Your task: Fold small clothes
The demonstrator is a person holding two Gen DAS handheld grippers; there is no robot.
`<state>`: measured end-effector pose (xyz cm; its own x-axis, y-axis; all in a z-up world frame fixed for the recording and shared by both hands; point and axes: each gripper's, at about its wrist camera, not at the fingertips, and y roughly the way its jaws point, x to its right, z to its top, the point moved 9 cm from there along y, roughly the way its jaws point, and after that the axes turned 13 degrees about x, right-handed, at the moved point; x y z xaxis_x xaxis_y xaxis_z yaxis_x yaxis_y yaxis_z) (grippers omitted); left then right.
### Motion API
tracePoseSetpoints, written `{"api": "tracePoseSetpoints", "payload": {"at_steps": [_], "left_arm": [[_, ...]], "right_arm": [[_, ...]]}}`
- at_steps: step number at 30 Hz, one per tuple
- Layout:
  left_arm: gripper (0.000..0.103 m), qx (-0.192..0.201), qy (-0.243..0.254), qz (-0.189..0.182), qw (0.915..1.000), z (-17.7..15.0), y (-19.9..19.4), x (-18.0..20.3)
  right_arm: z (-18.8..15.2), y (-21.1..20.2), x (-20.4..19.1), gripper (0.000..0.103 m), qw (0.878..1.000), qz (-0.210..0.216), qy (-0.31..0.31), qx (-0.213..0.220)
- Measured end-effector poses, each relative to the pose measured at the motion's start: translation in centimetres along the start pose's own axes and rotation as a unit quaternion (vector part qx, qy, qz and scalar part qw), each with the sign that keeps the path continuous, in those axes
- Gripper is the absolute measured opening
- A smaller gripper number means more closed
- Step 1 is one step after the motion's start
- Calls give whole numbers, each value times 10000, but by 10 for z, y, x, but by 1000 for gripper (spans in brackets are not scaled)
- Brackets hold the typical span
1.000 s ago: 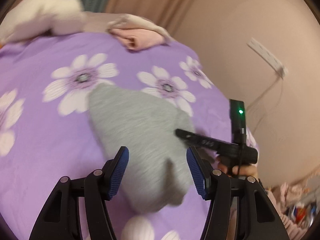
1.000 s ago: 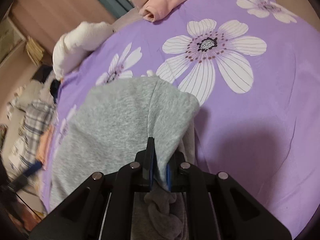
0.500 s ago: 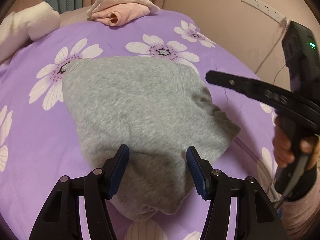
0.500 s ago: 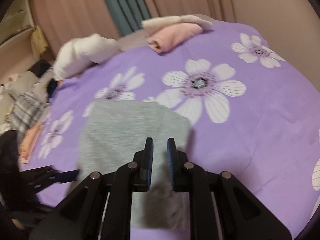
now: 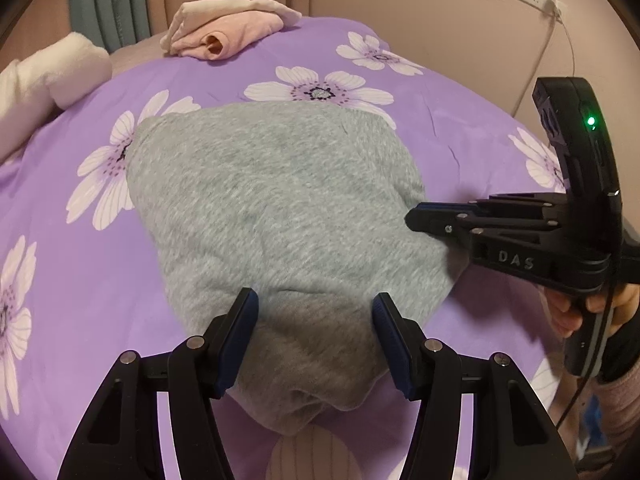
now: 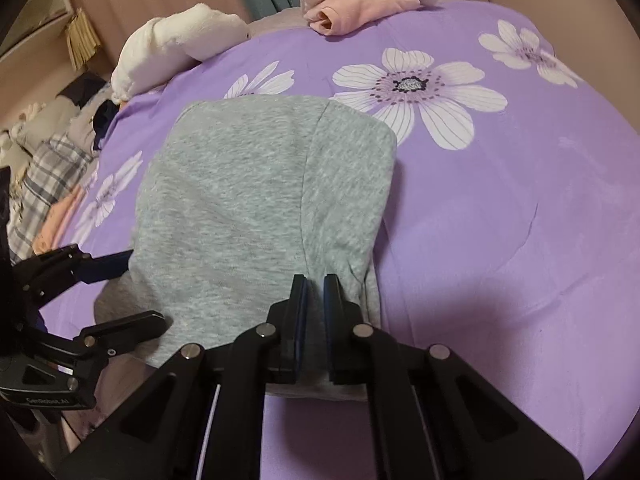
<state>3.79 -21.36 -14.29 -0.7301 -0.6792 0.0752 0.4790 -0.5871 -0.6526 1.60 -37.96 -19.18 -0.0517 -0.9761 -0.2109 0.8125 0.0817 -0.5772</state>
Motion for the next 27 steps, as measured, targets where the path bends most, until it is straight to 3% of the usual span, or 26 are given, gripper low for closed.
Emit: {"api": "tracePoseSetpoints", "payload": {"at_steps": [5, 9, 12, 22, 27], "left_arm": [[58, 306, -757, -238, 9964, 7, -18, -11], [58, 585, -1475, -303, 9869, 7, -47, -32], [58, 726, -1840, -189, 9801, -6, -64, -51], [58, 391, -2674, -23, 9628, -62, -75, -82], [58, 370, -2833, -66, 9583, -68, -76, -86]], "right_arm": [[8, -12, -3, 10, 9996, 60, 220, 144], [21, -37, -17, 27, 9979, 347, 223, 504], [23, -46, -36, 27, 9961, 671, 95, 561], [26, -37, -125, 24, 9837, 1561, -647, 614], [-8, -4, -131, 21, 9867, 1253, -1036, -26]]}}
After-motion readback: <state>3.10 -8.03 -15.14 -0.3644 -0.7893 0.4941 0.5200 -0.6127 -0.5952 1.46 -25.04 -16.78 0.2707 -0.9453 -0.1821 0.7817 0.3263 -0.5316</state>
